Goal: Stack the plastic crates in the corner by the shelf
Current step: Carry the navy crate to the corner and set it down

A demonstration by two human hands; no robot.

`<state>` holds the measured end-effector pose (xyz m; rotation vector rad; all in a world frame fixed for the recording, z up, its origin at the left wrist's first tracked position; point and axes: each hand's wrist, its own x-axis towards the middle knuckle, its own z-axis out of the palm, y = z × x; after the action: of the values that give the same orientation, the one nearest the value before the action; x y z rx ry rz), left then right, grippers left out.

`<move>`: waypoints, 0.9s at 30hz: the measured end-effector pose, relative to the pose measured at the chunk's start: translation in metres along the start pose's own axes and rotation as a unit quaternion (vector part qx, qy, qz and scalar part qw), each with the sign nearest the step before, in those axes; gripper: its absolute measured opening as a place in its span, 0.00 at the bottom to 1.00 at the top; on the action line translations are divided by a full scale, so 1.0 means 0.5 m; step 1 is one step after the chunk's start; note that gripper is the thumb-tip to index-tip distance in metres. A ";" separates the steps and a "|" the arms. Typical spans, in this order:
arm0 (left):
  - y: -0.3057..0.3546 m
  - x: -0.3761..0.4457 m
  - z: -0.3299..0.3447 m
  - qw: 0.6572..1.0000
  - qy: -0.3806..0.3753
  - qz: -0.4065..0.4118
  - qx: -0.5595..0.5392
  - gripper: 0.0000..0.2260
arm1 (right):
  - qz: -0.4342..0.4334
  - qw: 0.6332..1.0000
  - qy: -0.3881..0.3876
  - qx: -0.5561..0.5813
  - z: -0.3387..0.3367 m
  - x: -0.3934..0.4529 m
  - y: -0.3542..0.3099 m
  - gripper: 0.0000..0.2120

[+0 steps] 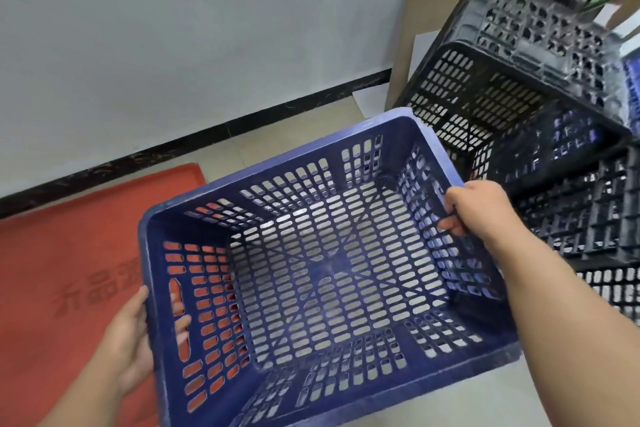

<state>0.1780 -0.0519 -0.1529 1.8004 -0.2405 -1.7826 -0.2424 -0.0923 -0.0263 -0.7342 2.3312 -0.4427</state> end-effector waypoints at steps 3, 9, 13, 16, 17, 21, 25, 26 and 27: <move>0.017 -0.049 -0.001 1.000 -0.013 0.011 -0.007 0.19 | -0.030 0.998 -0.009 -0.048 -0.053 -0.025 -0.013 0.05; 0.047 -0.134 -0.014 0.997 -0.026 0.039 -0.056 0.20 | -0.068 0.994 -0.050 -0.073 -0.123 -0.061 -0.048 0.13; 0.104 -0.206 -0.044 0.994 -0.040 0.048 -0.089 0.20 | -0.041 0.998 -0.053 0.012 -0.132 -0.096 -0.065 0.15; 0.153 -0.255 -0.068 0.995 -0.016 0.067 -0.077 0.20 | -0.027 0.997 -0.041 0.058 -0.134 -0.126 -0.089 0.19; 0.166 -0.273 -0.076 0.995 -0.006 0.073 -0.073 0.20 | -0.018 0.996 -0.044 0.070 -0.137 -0.139 -0.099 0.20; 0.193 -0.344 -0.125 0.993 0.028 0.081 -0.077 0.20 | 0.005 0.991 -0.081 0.108 -0.138 -0.184 -0.144 0.19; 0.190 -0.413 -0.205 0.990 0.073 0.077 -0.097 0.20 | -0.008 0.987 -0.116 0.106 -0.106 -0.251 -0.202 0.15; 0.186 -0.428 -0.229 0.988 0.087 0.074 -0.101 0.20 | -0.013 0.986 -0.126 0.106 -0.092 -0.269 -0.214 0.16; 0.180 -0.443 -0.253 0.987 0.100 0.072 -0.104 0.19 | -0.018 0.985 -0.136 0.106 -0.076 -0.286 -0.226 0.16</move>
<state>0.3046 0.0243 0.0737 1.7487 -0.0973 -1.4589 -0.1331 -0.0901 0.1244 -0.6874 1.9831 -0.5601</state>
